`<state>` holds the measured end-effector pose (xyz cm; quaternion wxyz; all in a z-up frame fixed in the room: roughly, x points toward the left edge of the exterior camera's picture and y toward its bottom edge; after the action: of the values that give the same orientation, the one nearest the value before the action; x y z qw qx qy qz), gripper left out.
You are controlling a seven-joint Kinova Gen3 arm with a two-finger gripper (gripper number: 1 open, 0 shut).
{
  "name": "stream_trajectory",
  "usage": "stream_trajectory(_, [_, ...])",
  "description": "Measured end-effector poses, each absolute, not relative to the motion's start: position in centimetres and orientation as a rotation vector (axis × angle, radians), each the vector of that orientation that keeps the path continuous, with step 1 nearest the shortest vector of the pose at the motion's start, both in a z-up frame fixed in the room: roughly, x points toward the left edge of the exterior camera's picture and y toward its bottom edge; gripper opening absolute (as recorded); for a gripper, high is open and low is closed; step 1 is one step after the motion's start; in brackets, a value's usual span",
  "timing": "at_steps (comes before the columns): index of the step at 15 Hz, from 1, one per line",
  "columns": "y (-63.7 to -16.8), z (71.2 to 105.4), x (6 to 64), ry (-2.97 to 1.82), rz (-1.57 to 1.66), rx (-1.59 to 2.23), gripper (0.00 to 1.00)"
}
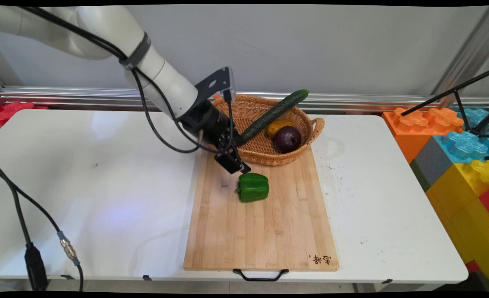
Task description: Pick up the cucumber from the vegetable basket
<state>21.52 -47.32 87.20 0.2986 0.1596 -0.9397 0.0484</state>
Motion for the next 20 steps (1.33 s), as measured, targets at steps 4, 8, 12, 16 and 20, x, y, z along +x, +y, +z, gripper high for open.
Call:
stream_trajectory(4, [-49.3,88.4,21.8,-2.471,0.168,0.511,1.0])
stream_trajectory(8, [-52.9,89.0,22.3,-2.433,0.226,0.643,1.0])
stream_trajectory(12, [-56.9,88.2,23.1,-2.396,0.26,0.796,1.0])
stream_trajectory(16, [-59.7,85.8,23.4,-2.383,0.232,0.895,1.0])
stream_trajectory(20, [-62.1,82.8,23.3,-2.377,0.207,0.935,1.0])
